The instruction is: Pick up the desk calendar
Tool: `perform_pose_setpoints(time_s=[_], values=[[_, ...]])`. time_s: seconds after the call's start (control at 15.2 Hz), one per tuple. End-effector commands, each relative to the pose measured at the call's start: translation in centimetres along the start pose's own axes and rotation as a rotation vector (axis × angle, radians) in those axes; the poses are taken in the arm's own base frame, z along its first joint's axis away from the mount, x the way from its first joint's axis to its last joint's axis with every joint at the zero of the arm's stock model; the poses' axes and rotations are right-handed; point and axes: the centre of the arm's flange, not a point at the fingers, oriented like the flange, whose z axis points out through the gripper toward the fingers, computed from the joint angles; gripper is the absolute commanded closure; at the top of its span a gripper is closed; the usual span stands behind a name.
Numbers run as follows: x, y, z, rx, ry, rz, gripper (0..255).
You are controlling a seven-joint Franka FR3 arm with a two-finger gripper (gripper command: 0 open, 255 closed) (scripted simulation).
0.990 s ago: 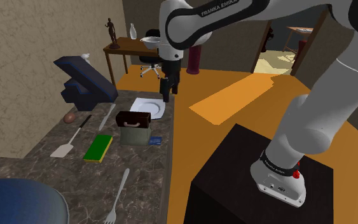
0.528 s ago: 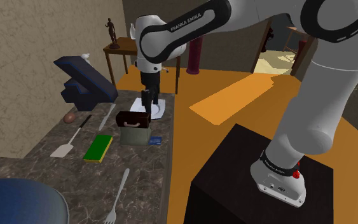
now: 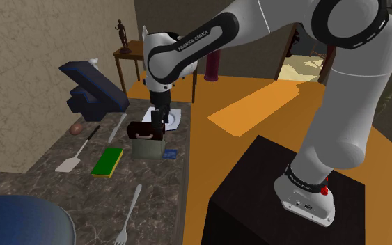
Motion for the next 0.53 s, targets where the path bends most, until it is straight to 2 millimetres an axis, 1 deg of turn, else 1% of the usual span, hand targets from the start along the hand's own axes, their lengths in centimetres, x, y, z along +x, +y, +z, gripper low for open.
perform_pose_setpoints(time_s=[0.0, 0.07, 0.13, 0.46], values=[[0.08, 0.15, 0.75, 0.0, 0.0, 0.0, 0], [0.08, 0.15, 0.75, 0.0, 0.0, 0.0, 0], [0.12, 0.14, 0.83, 0.0, 0.001, 0.0, 255], [0.13, 0.17, 0.9, 0.0, 0.001, 0.0, 255]])
